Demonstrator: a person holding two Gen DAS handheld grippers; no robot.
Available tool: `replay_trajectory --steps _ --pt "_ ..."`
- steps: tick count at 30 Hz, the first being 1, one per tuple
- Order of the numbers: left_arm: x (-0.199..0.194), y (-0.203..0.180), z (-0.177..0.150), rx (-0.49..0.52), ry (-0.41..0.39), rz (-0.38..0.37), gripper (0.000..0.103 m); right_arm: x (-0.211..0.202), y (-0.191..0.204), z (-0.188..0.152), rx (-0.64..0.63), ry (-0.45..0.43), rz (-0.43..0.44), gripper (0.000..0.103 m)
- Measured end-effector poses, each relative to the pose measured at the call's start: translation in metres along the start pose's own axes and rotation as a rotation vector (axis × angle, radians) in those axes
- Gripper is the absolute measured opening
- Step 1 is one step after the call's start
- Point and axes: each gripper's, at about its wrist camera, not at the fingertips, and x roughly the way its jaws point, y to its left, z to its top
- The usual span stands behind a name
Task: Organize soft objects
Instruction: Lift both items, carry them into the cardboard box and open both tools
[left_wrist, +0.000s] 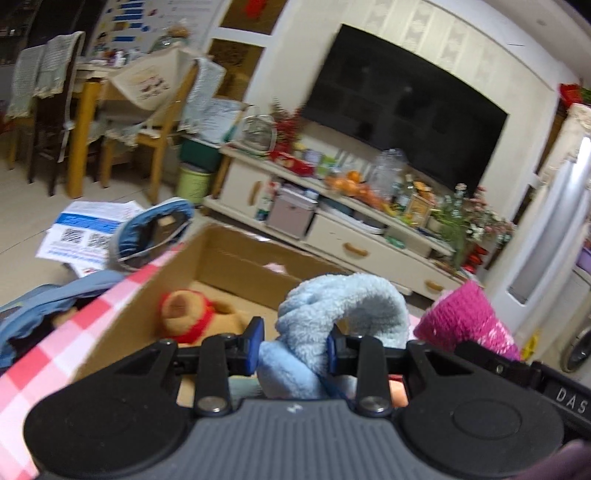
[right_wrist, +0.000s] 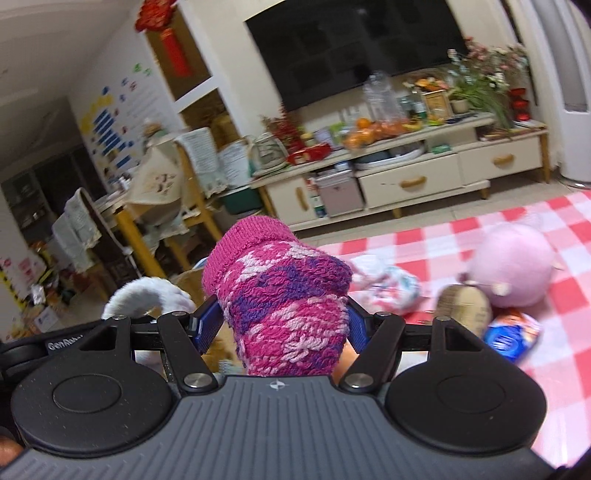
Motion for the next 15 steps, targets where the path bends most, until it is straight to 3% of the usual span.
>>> replay_trajectory --steps 6,15 --pt "0.001 0.027 0.0 -0.038 0.019 0.098 0.032 0.034 0.016 0.002 -0.074 0.026 0.012 0.085" --pt "0.004 0.053 -0.001 -0.075 0.059 0.188 0.034 0.082 0.03 -0.012 -0.154 0.081 0.01 0.09"
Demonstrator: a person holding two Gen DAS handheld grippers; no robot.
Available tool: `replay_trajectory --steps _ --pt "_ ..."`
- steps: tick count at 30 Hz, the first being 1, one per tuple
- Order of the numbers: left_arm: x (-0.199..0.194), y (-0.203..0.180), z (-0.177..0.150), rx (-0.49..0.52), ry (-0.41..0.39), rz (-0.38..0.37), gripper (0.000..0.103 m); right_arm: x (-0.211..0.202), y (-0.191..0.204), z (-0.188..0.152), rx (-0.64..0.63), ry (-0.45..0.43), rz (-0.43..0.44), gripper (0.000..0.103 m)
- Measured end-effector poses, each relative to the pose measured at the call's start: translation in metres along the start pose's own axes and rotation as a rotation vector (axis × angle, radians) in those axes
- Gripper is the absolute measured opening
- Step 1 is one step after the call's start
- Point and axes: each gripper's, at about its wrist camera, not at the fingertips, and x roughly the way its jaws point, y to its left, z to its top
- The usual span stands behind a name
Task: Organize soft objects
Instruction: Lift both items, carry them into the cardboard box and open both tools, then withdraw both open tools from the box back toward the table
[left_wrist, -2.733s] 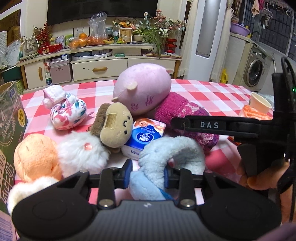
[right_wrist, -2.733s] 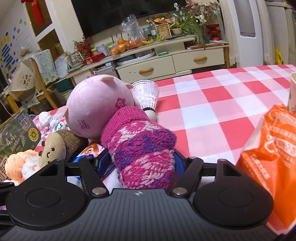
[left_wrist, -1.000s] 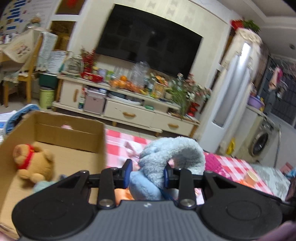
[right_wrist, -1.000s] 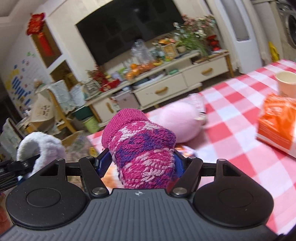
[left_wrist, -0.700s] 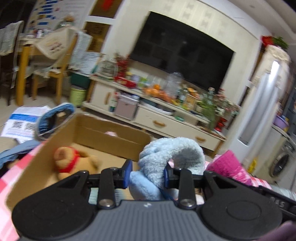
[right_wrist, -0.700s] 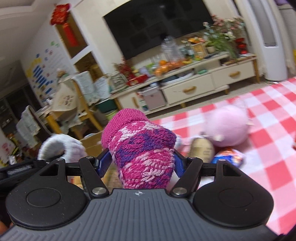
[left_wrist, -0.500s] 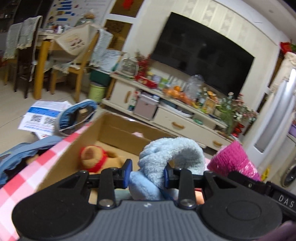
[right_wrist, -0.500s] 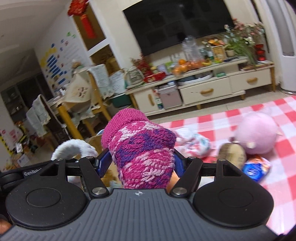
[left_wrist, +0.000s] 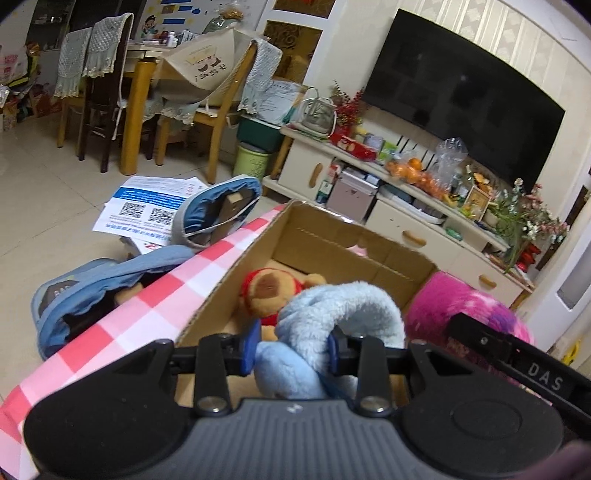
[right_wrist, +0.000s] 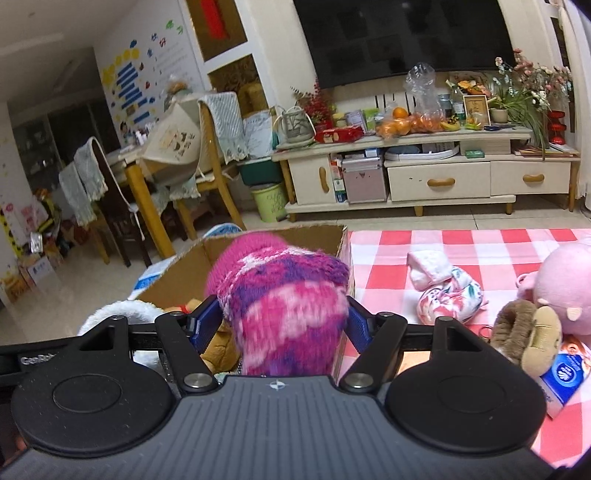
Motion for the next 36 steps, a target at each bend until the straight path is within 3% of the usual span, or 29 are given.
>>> replay_trajectory --steps 2,5,7,14,17,24,36 --pt "0.0 0.001 -0.001 0.005 0.003 0.018 0.036 0.002 0.004 -0.002 -0.024 -0.004 0.003 0.092" --pt "0.002 0.002 -0.001 0.009 0.012 0.054 0.047 -0.002 0.01 -0.004 -0.06 -0.015 -0.014 0.1" --pt "0.002 0.003 0.0 0.005 0.013 0.066 0.067 -0.007 0.012 -0.004 -0.07 -0.028 -0.023 0.101" --pt "-0.007 -0.005 0.001 0.042 -0.05 0.099 0.075 -0.031 -0.001 -0.005 -0.055 -0.089 -0.051 0.103" --pt "-0.008 -0.006 0.001 0.039 -0.047 0.09 0.077 -0.042 -0.01 -0.009 -0.044 -0.1 -0.072 0.103" --pt "-0.008 -0.015 -0.002 0.057 -0.054 0.08 0.093 -0.062 -0.026 -0.019 -0.047 -0.117 -0.13 0.103" --pt "-0.006 -0.036 -0.007 0.086 -0.055 0.076 0.101 -0.082 -0.042 -0.028 -0.024 -0.12 -0.183 0.103"
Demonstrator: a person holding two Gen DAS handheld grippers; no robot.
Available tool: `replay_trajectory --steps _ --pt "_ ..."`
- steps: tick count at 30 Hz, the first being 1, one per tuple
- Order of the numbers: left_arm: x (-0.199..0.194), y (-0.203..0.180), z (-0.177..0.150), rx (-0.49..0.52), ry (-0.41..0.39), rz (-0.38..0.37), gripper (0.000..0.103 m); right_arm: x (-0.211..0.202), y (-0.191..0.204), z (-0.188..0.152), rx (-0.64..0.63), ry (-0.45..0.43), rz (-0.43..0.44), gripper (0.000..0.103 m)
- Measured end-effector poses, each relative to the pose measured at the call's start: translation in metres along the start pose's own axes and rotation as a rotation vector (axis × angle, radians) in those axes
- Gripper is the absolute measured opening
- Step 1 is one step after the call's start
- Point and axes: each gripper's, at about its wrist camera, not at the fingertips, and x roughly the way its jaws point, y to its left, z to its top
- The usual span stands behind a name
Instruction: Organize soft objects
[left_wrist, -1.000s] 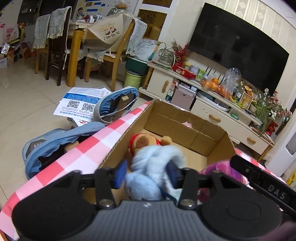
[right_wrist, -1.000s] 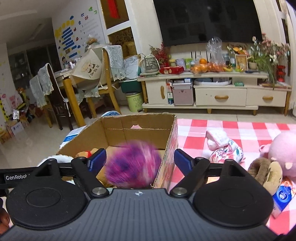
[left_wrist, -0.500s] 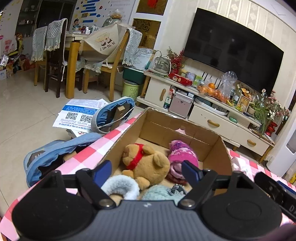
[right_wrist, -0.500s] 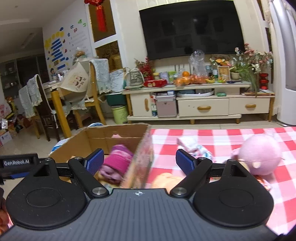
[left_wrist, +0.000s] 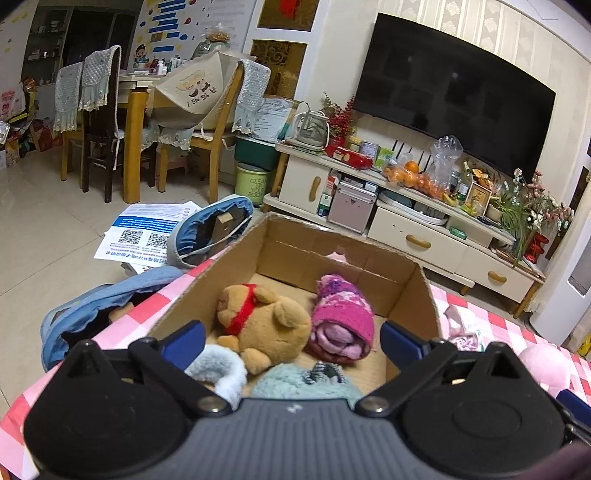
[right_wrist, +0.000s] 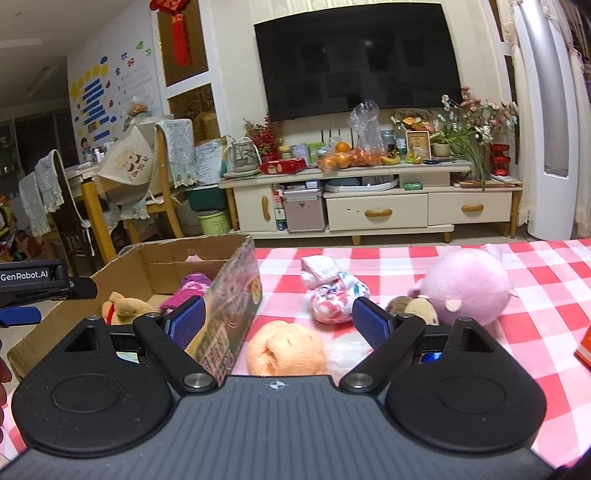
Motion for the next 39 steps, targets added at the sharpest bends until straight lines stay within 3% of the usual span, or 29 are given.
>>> replay_trajectory --steps 21,39 --pt "-0.008 -0.059 -0.017 0.105 -0.012 -0.124 0.102 -0.021 -0.034 -0.013 0.111 -0.012 -0.065 0.103" --pt "-0.012 -0.105 -0.037 0.214 0.007 -0.184 0.102 -0.021 -0.038 -0.022 0.182 -0.019 -0.15 0.103"
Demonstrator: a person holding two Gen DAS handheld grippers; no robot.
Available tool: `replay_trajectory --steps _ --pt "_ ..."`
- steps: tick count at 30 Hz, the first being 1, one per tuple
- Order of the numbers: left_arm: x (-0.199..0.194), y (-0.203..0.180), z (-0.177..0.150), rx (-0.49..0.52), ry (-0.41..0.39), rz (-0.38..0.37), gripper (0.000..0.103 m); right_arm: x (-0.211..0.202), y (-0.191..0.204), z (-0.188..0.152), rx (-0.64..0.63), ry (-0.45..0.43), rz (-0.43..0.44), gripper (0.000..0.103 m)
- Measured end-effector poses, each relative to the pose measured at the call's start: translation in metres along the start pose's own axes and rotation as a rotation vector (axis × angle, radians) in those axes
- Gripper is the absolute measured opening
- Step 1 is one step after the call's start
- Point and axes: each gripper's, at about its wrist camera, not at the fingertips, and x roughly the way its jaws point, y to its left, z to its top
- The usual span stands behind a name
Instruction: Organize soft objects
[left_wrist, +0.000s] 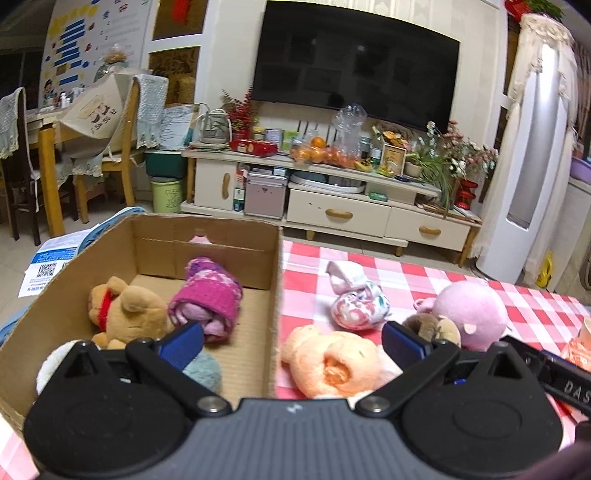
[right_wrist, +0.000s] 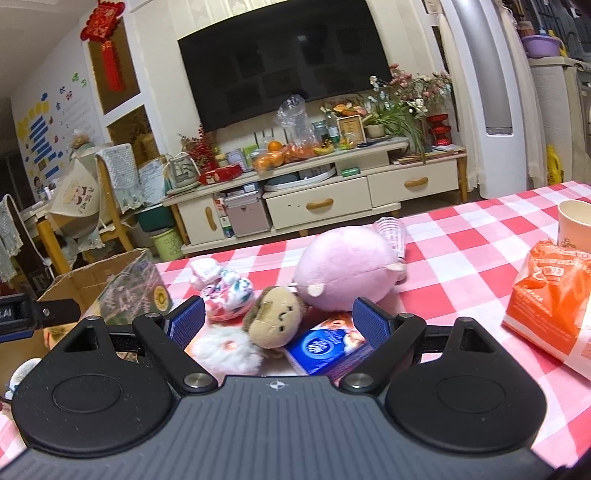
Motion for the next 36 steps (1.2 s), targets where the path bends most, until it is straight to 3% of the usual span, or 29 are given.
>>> replay_trajectory --steps 11,15,22,29,36 --pt "0.006 -0.03 -0.012 0.088 0.025 -0.022 0.102 0.008 -0.005 -0.004 0.052 0.022 -0.063 0.103" --pt "0.008 -0.042 -0.019 0.113 0.041 -0.033 0.102 0.015 -0.005 -0.007 0.046 0.05 -0.049 0.103" --pt "0.005 -0.053 -0.026 0.137 0.01 0.016 0.102 0.042 0.0 -0.015 -0.063 0.189 0.029 0.103" --pt "-0.007 -0.063 -0.027 0.17 -0.084 0.029 0.102 0.058 0.012 -0.027 -0.225 0.241 0.031 0.103" --pt "-0.004 -0.085 -0.048 0.24 -0.069 0.006 0.102 0.073 0.002 -0.031 -0.258 0.278 0.041 0.103"
